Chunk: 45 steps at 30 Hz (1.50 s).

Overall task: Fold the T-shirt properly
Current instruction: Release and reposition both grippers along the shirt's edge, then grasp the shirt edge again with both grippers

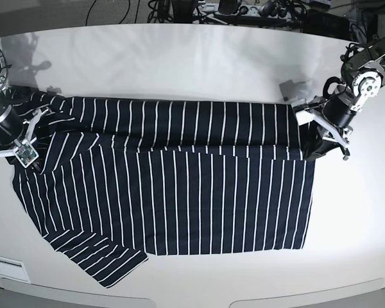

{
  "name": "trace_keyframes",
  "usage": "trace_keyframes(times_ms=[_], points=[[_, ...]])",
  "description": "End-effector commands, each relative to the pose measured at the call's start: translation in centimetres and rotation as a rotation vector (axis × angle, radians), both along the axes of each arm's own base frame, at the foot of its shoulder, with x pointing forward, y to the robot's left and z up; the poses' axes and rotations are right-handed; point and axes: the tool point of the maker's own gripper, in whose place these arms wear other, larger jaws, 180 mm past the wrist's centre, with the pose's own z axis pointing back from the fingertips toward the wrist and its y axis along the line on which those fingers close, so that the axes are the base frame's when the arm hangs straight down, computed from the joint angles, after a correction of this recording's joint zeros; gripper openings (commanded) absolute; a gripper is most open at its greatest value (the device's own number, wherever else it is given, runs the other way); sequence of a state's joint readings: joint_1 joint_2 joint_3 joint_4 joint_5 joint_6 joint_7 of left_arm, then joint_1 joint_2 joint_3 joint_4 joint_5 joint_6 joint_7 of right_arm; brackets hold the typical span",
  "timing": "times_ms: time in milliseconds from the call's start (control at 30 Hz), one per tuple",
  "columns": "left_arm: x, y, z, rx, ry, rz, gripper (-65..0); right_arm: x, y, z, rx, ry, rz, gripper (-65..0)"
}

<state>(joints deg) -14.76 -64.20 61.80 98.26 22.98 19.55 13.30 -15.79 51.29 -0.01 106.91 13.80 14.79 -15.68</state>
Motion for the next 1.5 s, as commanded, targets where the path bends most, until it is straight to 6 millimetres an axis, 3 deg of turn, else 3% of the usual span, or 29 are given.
trace_keyframes(times_ms=[0, 167, 500, 533, 633, 700, 800, 867, 933, 967, 1000, 1033, 1167, 1333, 1467], points=[[0.9, 0.5, 1.4, 0.001, -0.056, 0.006, -65.0, 0.8, -0.2, 1.8, -0.015, -0.055, 0.01, -65.0], [1.3, 0.1, 0.7, -0.017, -0.062, 0.025, -65.0, 1.0, -0.1, 2.0, -0.008, -0.063, 0.007, -65.0], [2.0, -2.7, 0.5, -0.095, -0.077, 0.017, -65.0, 1.3, 0.3, 2.7, 0.007, -0.107, 0.024, -65.0], [2.3, -2.7, 0.7, -0.102, -0.082, 0.023, -61.1, 1.4, 0.1, 3.0, 0.01, -0.124, 0.011, -60.5], [3.4, -1.7, 2.0, -0.172, -0.116, 0.098, -38.8, 2.4, -1.4, 4.7, 0.016, -0.21, -0.082, -36.3], [4.3, -0.8, 3.5, -0.251, -0.166, 0.173, -34.5, 3.0, -2.2, 5.6, 0.012, -0.239, -0.127, -32.9], [4.6, 0.2, 4.4, -0.32, -0.208, 0.24, -34.7, 3.0, -1.3, 5.5, 0.056, -0.223, -0.096, -32.9], [4.5, 0.3, 4.3, -0.325, -0.207, 0.248, -39.0, 2.7, -0.4, 5.0, 0.094, -0.182, -0.06, -33.8], [4.1, 0.4, 3.9, -0.33, -0.204, 0.256, -52.0, 2.5, 0.1, 4.6, 0.114, -0.155, -0.035, -40.3], [3.9, 0.5, 3.8, -0.334, -0.205, 0.263, -61.1, 2.4, 0.1, 4.5, 0.113, -0.15, -0.034, -47.5], [3.6, 0.6, 3.7, -0.338, -0.208, 0.268, -65.0, 2.4, 0.0, 4.4, 0.113, -0.151, -0.043, -55.9], [3.4, 0.7, 3.4, -0.337, -0.201, 0.271, -65.0, 2.4, -0.4, 4.5, 0.115, -0.165, -0.069, -64.1], [1.8, 0.2, 1.7, -0.338, -0.147, 0.255, -65.0, 2.3, -1.6, 4.4, 0.164, -0.203, -0.178, -65.0], [0.2, -1.7, -1.6, -0.339, 0.035, 0.212, -65.0, -0.4, 1.9, -1.8, 0.268, 0.094, -0.094, -65.0], [1.7, -3.6, -1.9, -0.422, 0.155, 0.218, -65.0, -0.1, -0.2, -5.2, 0.284, 0.184, -0.194, -65.0]])
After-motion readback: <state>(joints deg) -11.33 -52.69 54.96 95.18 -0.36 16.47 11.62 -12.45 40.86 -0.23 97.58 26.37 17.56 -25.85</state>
